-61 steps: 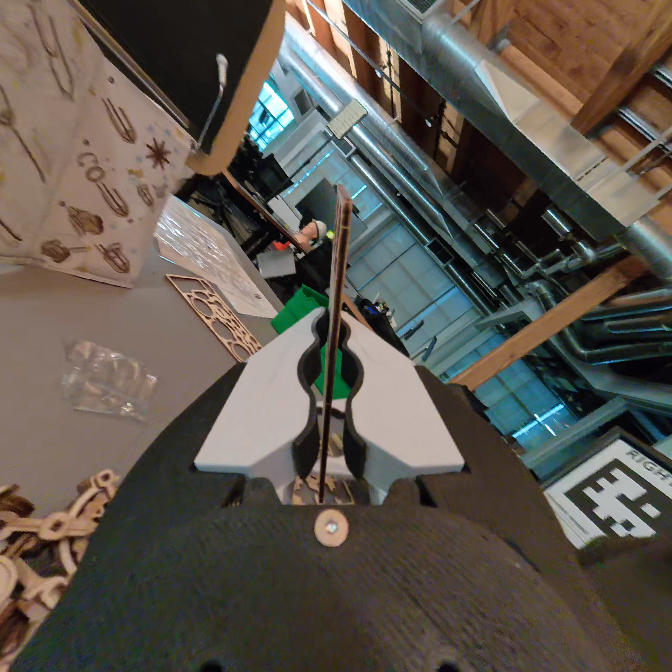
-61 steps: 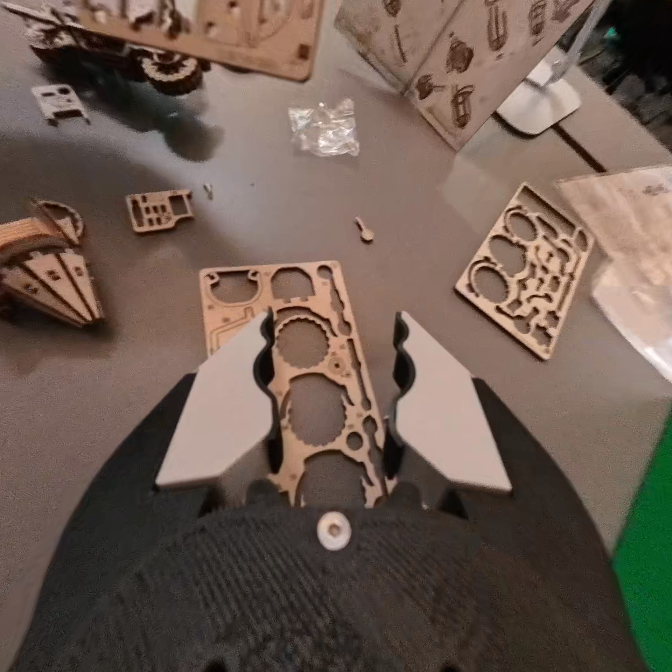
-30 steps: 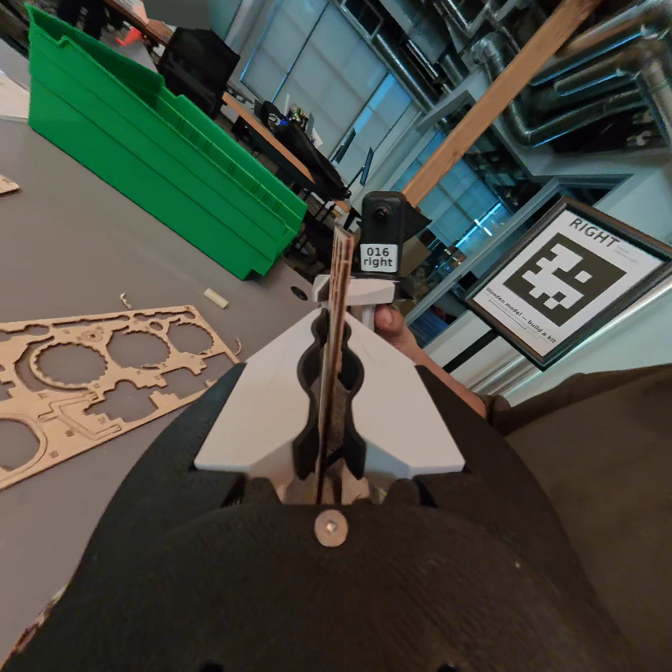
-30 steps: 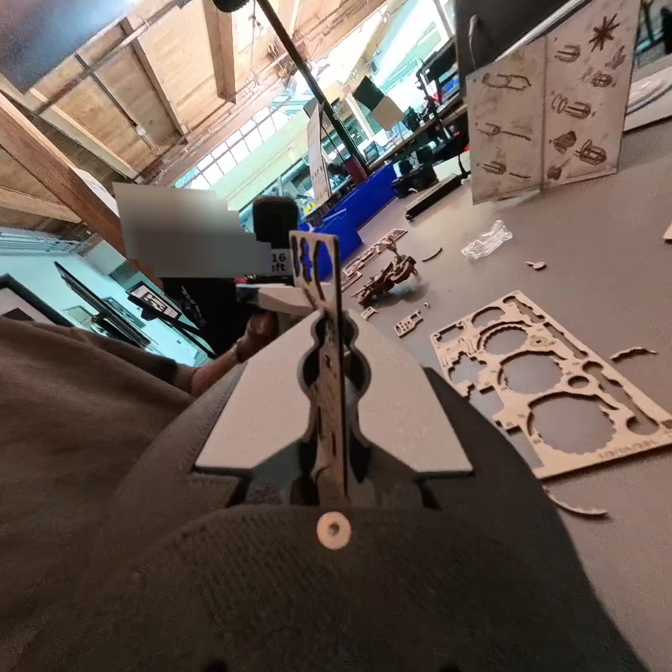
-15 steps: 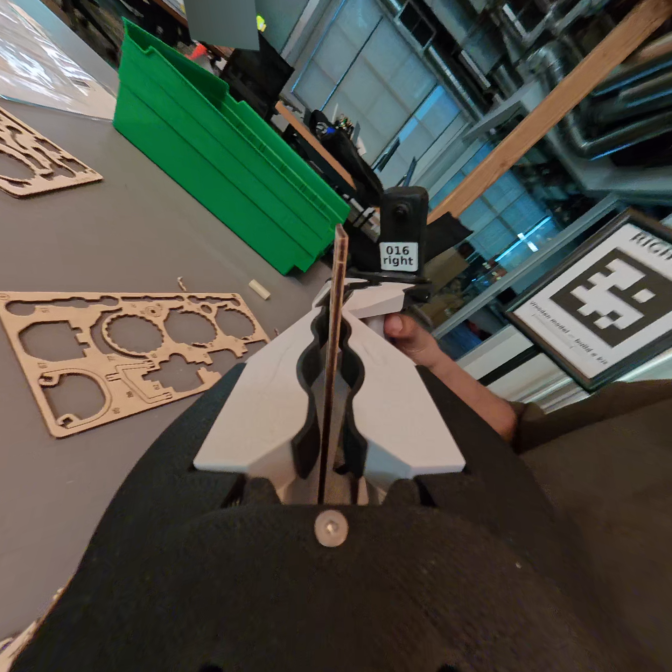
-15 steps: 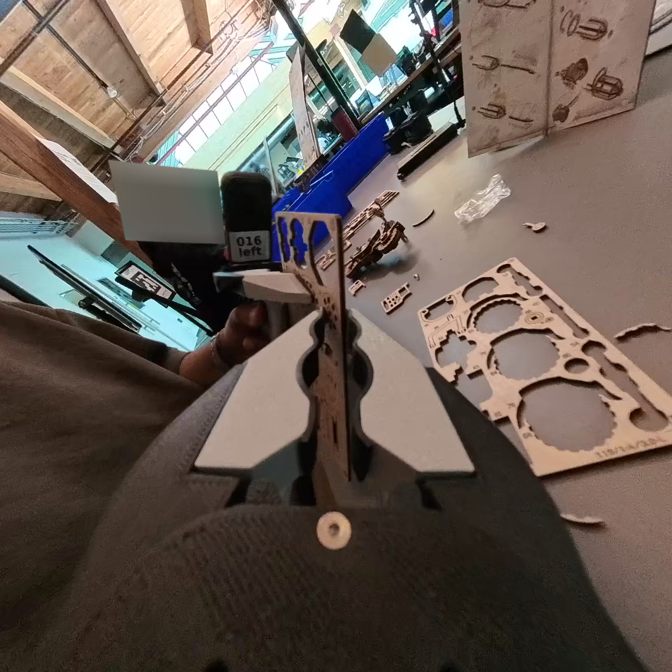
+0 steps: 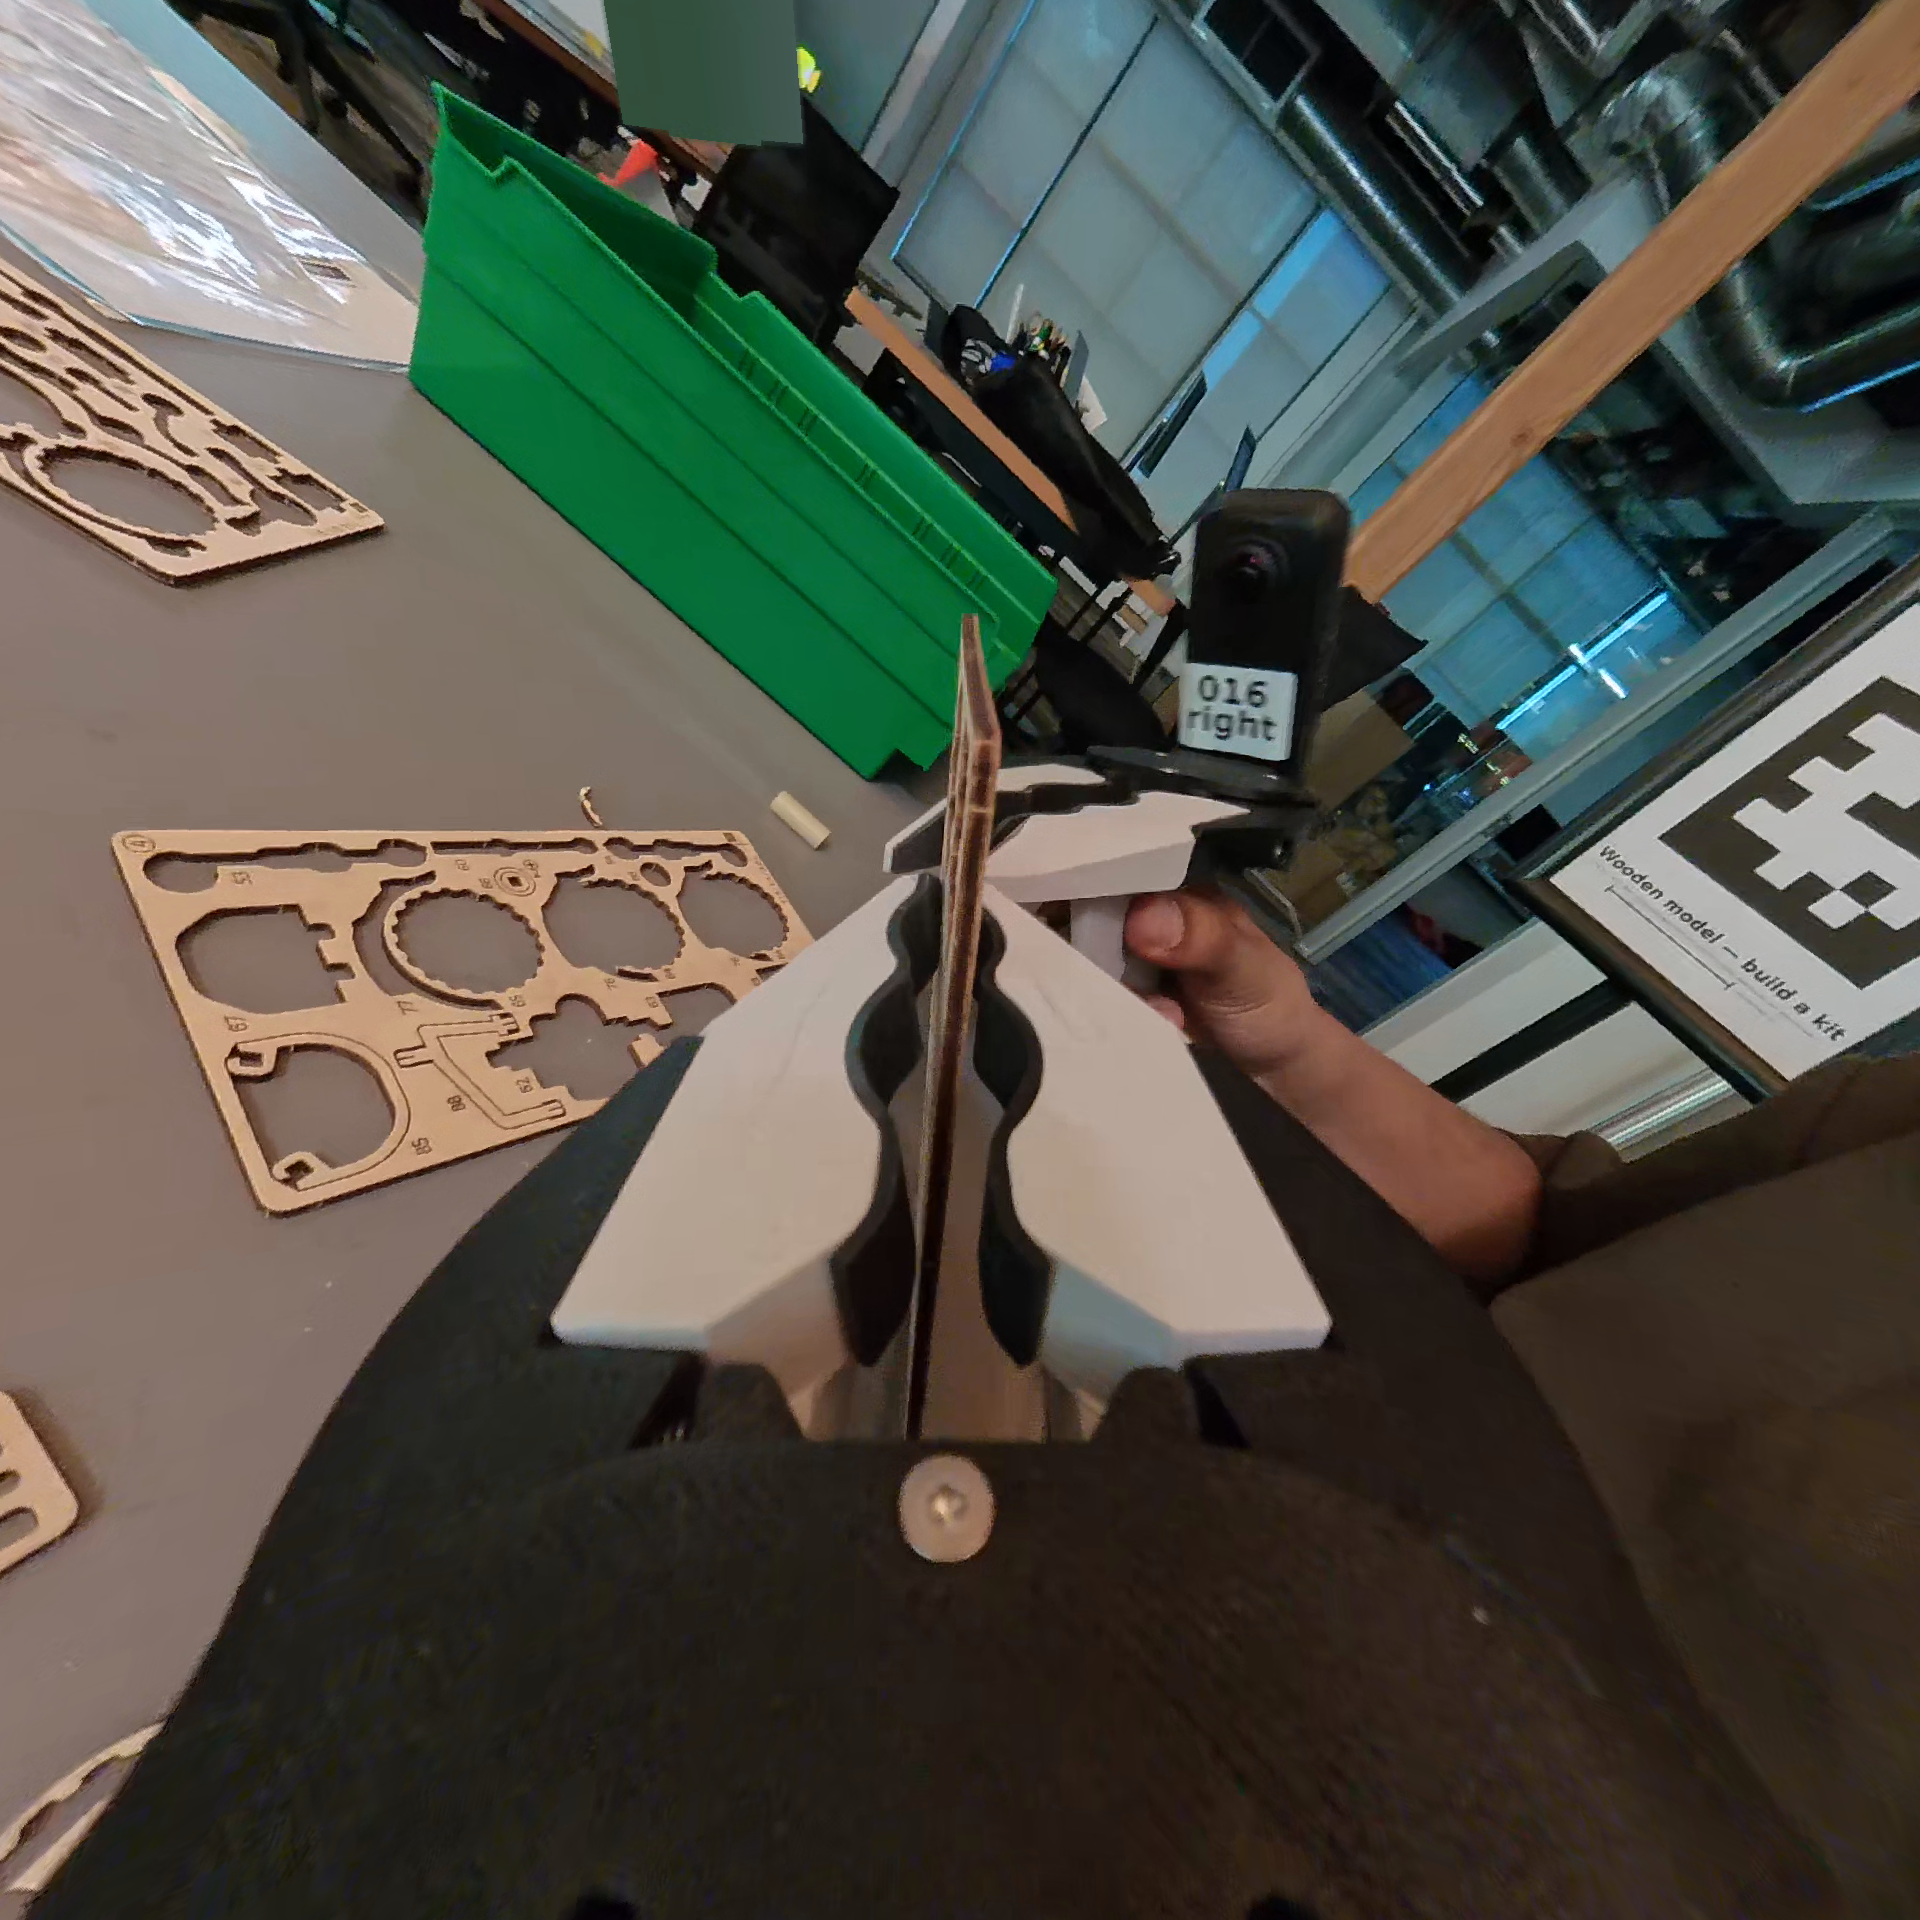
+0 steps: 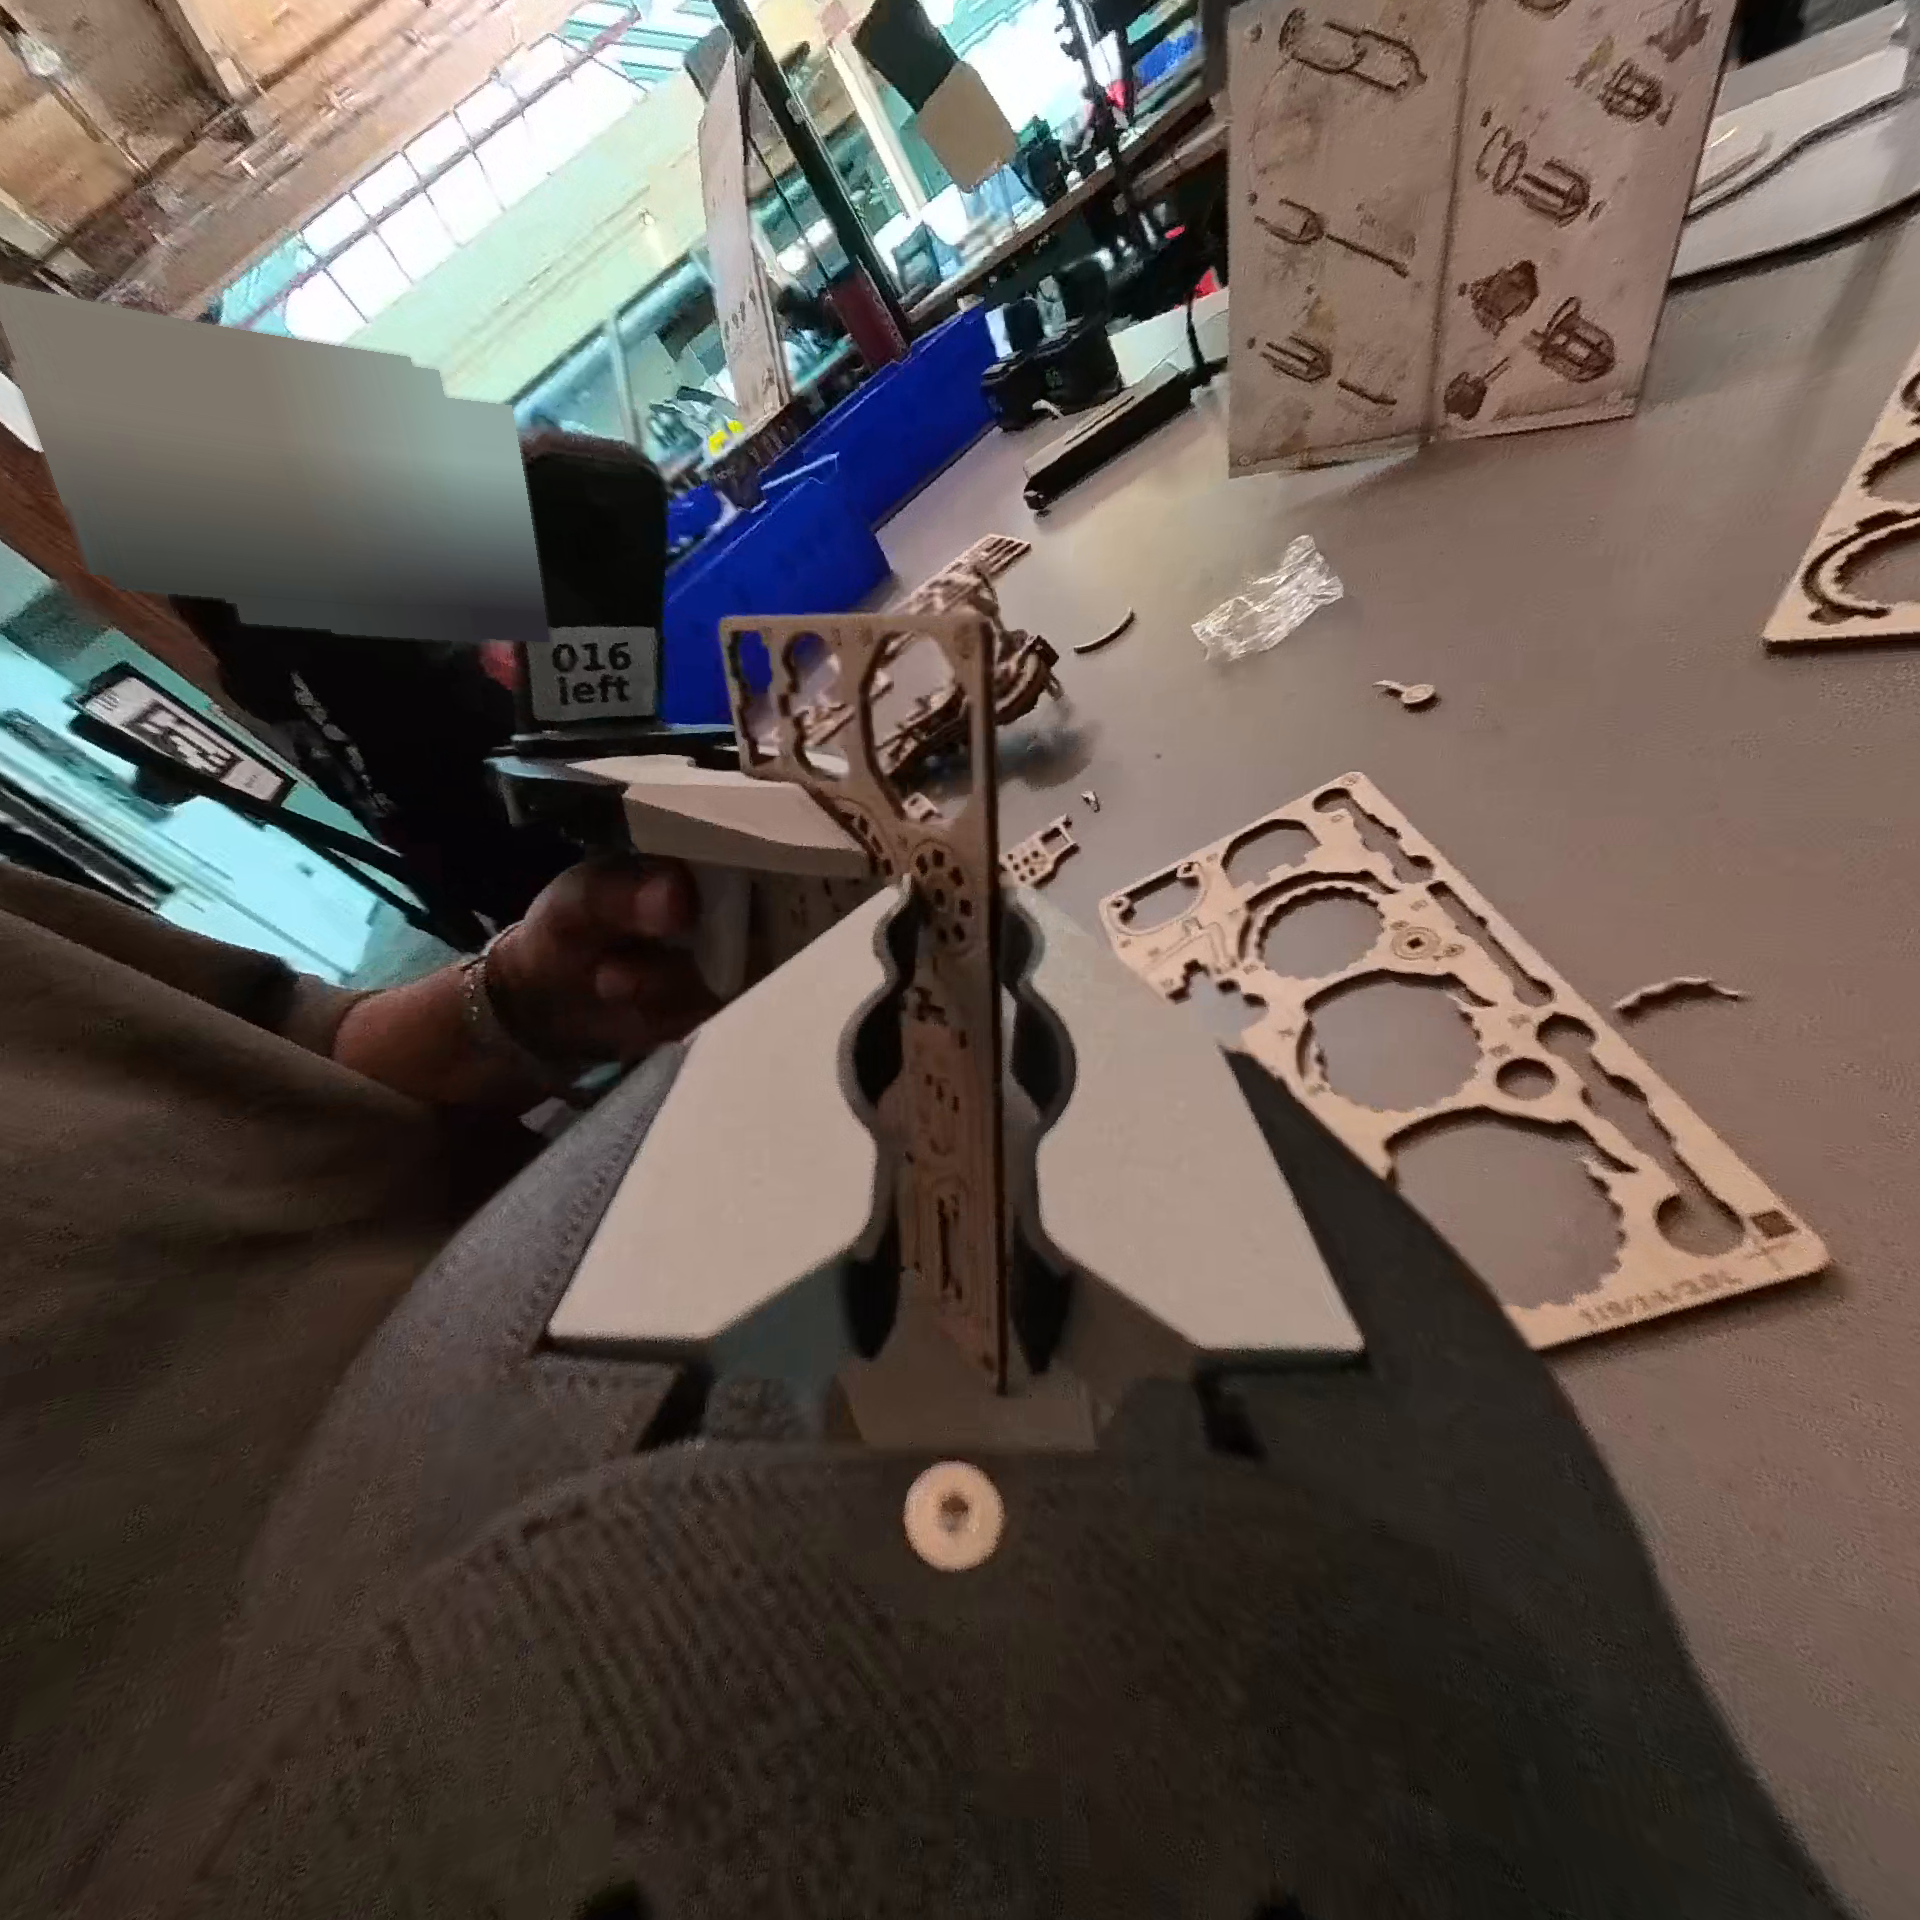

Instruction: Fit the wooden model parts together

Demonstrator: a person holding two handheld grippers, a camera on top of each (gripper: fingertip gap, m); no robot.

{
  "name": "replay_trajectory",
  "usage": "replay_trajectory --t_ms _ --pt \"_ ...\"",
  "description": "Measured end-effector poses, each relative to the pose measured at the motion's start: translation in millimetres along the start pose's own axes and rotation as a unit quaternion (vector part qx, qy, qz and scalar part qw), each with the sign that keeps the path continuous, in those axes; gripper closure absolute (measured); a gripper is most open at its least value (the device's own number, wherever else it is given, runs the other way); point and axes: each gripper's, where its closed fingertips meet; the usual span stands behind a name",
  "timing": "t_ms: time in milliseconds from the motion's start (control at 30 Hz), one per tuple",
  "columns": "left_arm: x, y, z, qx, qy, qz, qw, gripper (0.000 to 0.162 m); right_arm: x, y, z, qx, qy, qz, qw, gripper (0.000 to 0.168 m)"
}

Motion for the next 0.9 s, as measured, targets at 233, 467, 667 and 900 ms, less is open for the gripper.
replay_trajectory --t_ms 233,467,667,900 --pt "8 1 0 -0.007 0.013 -0.003 1.0 0.162 -5 -3 -9 0.014 -0.066 0.032 0.997 0.161" --pt "4 5 2 -0.014 -0.042 0.054 0.998 0.162 1 -3 -6 -0.001 0.005 -0.021 1.0 0.158" --pt "-2 4 -1 -0.005 -0.062 0.057 0.996 0.162 3 -3 1 -0.023 0.061 -0.091 0.994 0.156" --pt "-7 5 -4 -0.001 -0.075 0.061 0.995 0.161 7 -2 6 -0.02 0.051 -0.052 0.997 0.155"
Point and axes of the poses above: each gripper's, where its closed fingertips meet, z out along the fingers, y out of its underside, x = y × z across the jaws, and after that the axes turned 4 degrees about -y, right-handed
